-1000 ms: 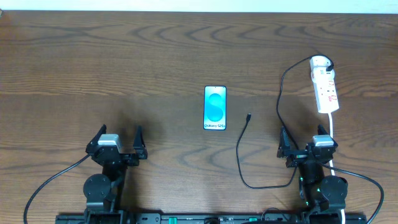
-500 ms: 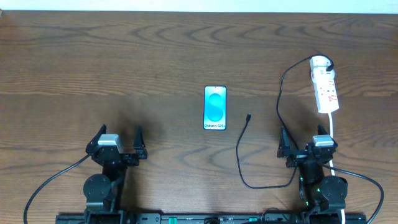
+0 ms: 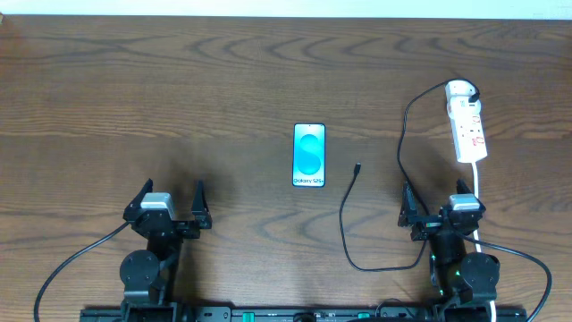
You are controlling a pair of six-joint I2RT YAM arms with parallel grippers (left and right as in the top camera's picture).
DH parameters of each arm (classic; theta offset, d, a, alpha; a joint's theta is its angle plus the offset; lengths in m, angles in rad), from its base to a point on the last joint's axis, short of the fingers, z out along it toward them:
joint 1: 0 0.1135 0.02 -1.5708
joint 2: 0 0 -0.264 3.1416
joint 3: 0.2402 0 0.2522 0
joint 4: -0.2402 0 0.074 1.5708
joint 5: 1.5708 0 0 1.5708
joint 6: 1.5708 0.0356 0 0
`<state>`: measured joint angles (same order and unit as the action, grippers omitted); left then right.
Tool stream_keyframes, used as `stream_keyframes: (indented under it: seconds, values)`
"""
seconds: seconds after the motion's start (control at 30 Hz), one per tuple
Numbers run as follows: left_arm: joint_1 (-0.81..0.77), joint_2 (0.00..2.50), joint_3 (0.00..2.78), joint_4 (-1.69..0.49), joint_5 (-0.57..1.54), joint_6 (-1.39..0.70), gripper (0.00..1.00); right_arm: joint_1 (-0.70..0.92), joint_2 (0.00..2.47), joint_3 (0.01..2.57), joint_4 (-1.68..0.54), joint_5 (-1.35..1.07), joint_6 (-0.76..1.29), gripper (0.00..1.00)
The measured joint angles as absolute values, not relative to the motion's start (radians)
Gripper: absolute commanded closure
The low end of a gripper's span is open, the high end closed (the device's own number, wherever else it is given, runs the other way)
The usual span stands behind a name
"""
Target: Plug charger to phone and switch on socket
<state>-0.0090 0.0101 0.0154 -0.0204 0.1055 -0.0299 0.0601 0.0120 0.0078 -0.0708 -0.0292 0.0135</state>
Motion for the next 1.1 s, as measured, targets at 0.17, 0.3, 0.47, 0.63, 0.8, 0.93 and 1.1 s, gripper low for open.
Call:
stream_keyframes:
  seconds: [0.17, 0.3, 0.47, 0.63, 0.8, 0.93, 1.1]
  values:
    - [-0.009, 0.010, 0.015, -0.021, 0.105, -0.030, 0.02, 0.060, 0.012, 0.008, -0.071, -0.029, 0.014, 0.01]
    - [-0.009, 0.010, 0.015, -0.020, 0.105, -0.030, 0.02, 0.060, 0.012, 0.008, -0.071, -0.029, 0.014, 0.01]
    - [-0.009, 0.010, 0.015, -0.021, 0.105, -0.030, 0.02, 0.060, 0.012, 0.008, -0.071, -0.029, 0.014, 0.01]
    - [-0.009, 0.010, 0.015, -0.021, 0.105, -0.030, 0.02, 0.060, 0.012, 0.008, -0.071, -0.029, 0.014, 0.01]
    - [-0.009, 0.010, 0.015, -0.021, 0.105, -0.030, 0.02, 0.060, 0.012, 0.008, -0.071, -0.029, 0.014, 0.01]
    - [-0.009, 0.010, 0.015, -0.021, 0.105, -0.030, 0.02, 0.060, 0.012, 0.008, -0.071, -0.029, 0.014, 0.01]
    - [-0.009, 0.010, 0.015, -0.020, 0.105, -0.030, 0.02, 0.060, 0.012, 0.008, -0.071, -0.029, 0.014, 0.01]
